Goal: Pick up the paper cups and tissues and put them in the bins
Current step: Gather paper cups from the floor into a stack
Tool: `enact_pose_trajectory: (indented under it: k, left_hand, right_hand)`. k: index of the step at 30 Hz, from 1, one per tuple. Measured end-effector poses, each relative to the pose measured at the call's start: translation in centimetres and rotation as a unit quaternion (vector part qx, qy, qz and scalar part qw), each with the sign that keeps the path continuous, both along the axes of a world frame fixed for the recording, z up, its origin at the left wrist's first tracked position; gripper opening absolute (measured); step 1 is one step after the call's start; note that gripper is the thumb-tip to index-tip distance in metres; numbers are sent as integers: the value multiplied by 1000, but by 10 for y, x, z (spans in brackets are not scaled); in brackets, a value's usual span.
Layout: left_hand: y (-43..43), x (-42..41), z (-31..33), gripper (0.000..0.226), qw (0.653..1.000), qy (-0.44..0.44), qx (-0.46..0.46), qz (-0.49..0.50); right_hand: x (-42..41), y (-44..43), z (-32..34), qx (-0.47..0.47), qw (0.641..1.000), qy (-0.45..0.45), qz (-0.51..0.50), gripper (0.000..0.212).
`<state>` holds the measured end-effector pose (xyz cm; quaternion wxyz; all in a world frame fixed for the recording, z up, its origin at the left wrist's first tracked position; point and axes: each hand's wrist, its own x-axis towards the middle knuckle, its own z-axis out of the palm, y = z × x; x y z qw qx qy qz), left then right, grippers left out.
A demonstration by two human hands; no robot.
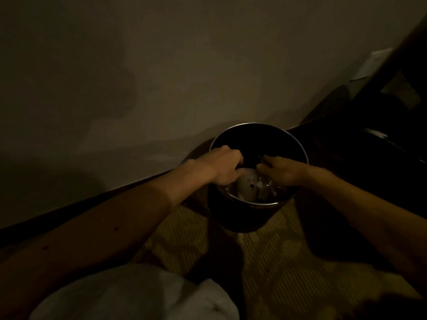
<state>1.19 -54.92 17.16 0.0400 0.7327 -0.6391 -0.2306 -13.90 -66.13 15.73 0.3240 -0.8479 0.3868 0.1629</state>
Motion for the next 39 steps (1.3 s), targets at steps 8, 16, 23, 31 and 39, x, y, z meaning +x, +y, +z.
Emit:
enact_pose_trajectory:
  k: [8, 16, 23, 31, 39]
  left_hand:
    - [46, 45, 82, 30, 995, -54, -71, 48]
    - [258, 105, 214, 38, 950, -300, 0, 90]
    - [529, 128, 211, 41, 887, -297, 141, 323]
    - [740, 117, 54, 28, 792, -66, 139, 591]
    - [831, 107, -97, 16, 697, 101, 70, 706]
  right_hand:
    - [34, 42, 59, -164, 979, -101, 73, 12]
    - [159, 228, 132, 5, 897, -329, 295, 32]
    - [264, 437, 110, 115, 809, -270, 509, 42]
    - [334, 649, 48, 78, 707, -121, 693, 36]
    - [332, 747, -82, 58, 711, 24, 700, 35]
